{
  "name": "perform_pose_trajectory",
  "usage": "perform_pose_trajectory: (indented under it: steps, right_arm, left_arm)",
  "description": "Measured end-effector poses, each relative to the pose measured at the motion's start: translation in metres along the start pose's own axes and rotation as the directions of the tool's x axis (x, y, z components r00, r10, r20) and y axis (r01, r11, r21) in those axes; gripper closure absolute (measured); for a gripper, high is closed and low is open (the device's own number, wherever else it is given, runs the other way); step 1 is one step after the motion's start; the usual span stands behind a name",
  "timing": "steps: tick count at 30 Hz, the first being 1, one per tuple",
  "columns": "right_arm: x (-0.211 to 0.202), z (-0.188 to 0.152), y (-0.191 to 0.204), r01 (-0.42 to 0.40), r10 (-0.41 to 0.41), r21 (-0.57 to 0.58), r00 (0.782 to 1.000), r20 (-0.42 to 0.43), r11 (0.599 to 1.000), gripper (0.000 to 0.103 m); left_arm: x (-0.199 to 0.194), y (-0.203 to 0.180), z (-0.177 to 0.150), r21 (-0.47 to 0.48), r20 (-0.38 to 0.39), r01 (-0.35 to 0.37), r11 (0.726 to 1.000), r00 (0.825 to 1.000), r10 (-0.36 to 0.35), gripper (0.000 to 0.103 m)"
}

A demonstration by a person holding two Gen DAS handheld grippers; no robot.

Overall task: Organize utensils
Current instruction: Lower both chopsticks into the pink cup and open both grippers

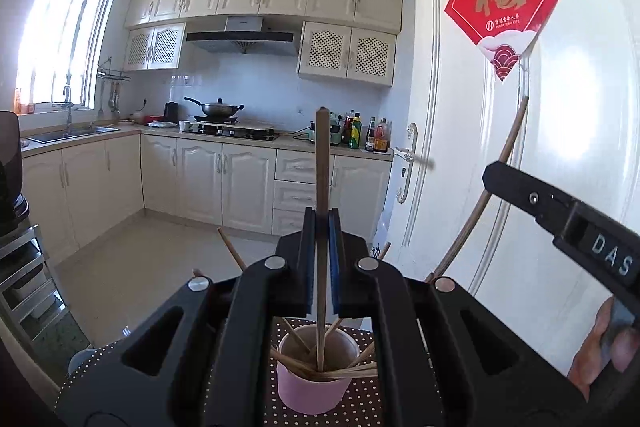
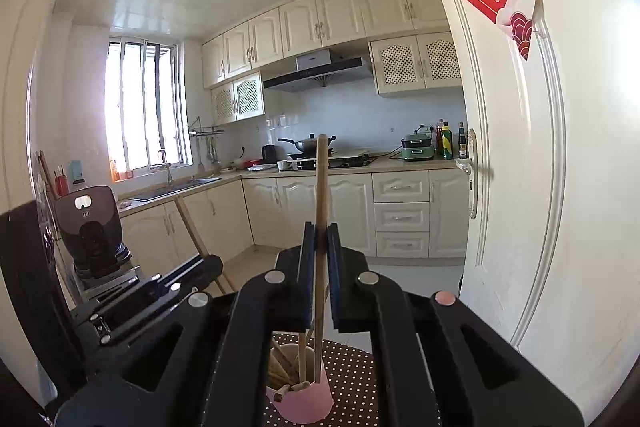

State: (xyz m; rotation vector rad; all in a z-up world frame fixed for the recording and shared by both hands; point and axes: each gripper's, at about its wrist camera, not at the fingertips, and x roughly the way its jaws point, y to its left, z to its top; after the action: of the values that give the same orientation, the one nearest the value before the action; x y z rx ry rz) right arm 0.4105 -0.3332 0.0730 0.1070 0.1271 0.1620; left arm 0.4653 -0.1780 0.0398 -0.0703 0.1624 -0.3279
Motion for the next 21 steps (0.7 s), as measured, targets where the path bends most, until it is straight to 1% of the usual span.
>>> perform_pose_trajectory:
  steps: [4, 9, 16, 19, 21]
  right_arm:
    - [0.001, 0.003, 0.002, -0.011, 0.011, 0.000, 1.000, 0.003, 1.000, 0.098]
    - [0.002, 0.004, 0.007, -0.016, 0.016, -0.006, 1.000, 0.004, 1.000, 0.098]
    - [0.007, 0.002, 0.010, -0.025, 0.025, -0.011, 1.000, -0.010, 1.000, 0.098]
    - [0.011, 0.000, 0.009, -0.027, 0.027, -0.007, 0.999, -0.026, 1.000, 0.098]
    - [0.014, -0.002, 0.009, -0.028, 0.028, -0.003, 0.999, -0.038, 1.000, 0.098]
  left_arm:
    - [0.003, -0.001, -0.010, 0.012, -0.027, 0.018, 1.000, 0.999, -0.018, 0.097]
    - [0.003, -0.002, -0.021, 0.039, -0.056, 0.022, 0.999, 0.998, -0.020, 0.097]
    - [0.005, -0.001, -0.031, 0.056, -0.102, 0.046, 0.997, 0.994, -0.040, 0.096]
    - [0.006, -0.002, -0.035, 0.070, -0.120, 0.037, 0.997, 0.992, -0.028, 0.096]
    - [0.007, -0.002, -0.037, 0.071, -0.130, 0.033, 0.997, 0.991, -0.024, 0.094]
